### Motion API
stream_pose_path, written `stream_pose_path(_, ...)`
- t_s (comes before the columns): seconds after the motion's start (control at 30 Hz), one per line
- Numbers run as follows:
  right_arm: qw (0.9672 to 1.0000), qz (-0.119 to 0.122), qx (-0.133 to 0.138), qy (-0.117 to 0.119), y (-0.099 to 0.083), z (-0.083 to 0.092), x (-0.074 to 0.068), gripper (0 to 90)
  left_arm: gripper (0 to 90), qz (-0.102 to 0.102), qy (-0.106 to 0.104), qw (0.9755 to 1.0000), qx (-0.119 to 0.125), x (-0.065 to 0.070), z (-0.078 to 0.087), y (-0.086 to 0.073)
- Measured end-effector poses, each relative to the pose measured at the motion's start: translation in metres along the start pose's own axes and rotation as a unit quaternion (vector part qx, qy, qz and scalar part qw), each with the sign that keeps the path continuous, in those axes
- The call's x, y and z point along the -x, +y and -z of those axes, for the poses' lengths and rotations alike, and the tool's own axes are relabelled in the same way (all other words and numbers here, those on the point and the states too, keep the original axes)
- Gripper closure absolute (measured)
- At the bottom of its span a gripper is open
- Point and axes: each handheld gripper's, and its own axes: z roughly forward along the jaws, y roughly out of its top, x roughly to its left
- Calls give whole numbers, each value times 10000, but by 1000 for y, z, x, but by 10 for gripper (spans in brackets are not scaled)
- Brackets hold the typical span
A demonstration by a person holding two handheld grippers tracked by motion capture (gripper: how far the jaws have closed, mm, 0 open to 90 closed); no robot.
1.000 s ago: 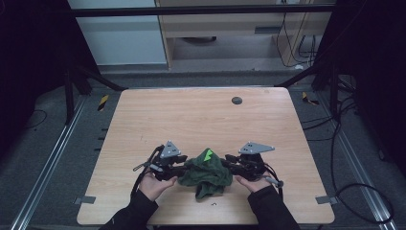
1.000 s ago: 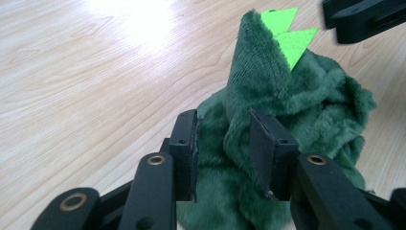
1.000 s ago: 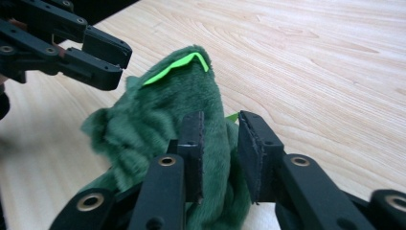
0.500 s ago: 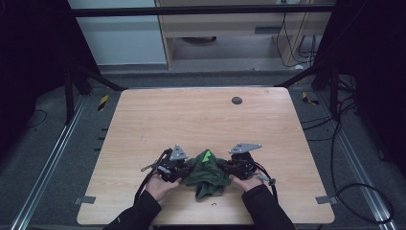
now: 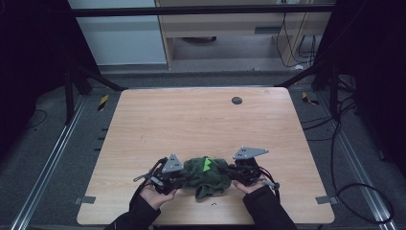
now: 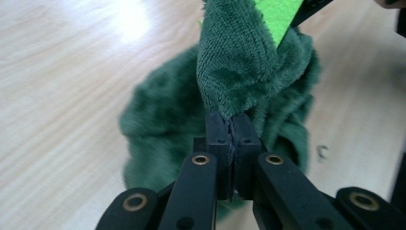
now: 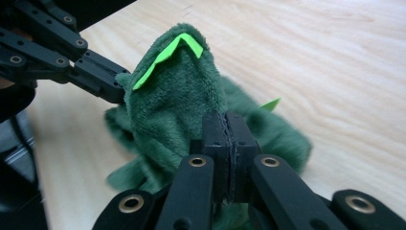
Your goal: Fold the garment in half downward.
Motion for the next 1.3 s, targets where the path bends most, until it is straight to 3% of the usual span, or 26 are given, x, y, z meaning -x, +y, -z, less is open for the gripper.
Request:
stream_pose_path(0.17, 9998, 72, -90, 168, -10, 4, -10, 887, 884, -92, -122, 9998, -90, 14, -1, -11)
stream_pose_path(0.4, 9993, 56, -346, 159, -27, 5, -16, 873, 885, -175, -114, 9991, -374, 22, -9, -25)
stream_pose_path(0.57, 9990, 84, -431, 105, -32, 7, -17, 841, 866, -131, -83, 9994, -298, 21, -5, -25)
stream_pose_path(0.73, 9998, -15, -209, 21, -30, 24, -13, 823, 804, 107, 101, 9998, -99, 13, 12, -25)
stream_pose_path(0.8, 9999, -113, -3, -66, -26, 33, -8, 831, 791, 232, 199, 9995, 16, 4, 22, -23)
stream_pose_path(0.9, 9996, -195, 177, -124, -19, 36, -4, 855, 786, 344, 245, 9991, 106, -3, 27, -19)
stream_pose_path(1.1, 9993, -261, 232, -105, -8, 23, -2, 900, 860, 410, 301, 9986, 155, -7, 20, -6)
stream_pose_path(1.23, 9997, -219, 28, 118, -6, 4, -10, 900, 897, 450, 272, 9986, 68, -7, -1, -4)
stream_pose_path(1.3, 9998, -150, -56, 108, -8, 0, -13, 900, 897, 453, 256, 9986, 12, -7, -6, -6)
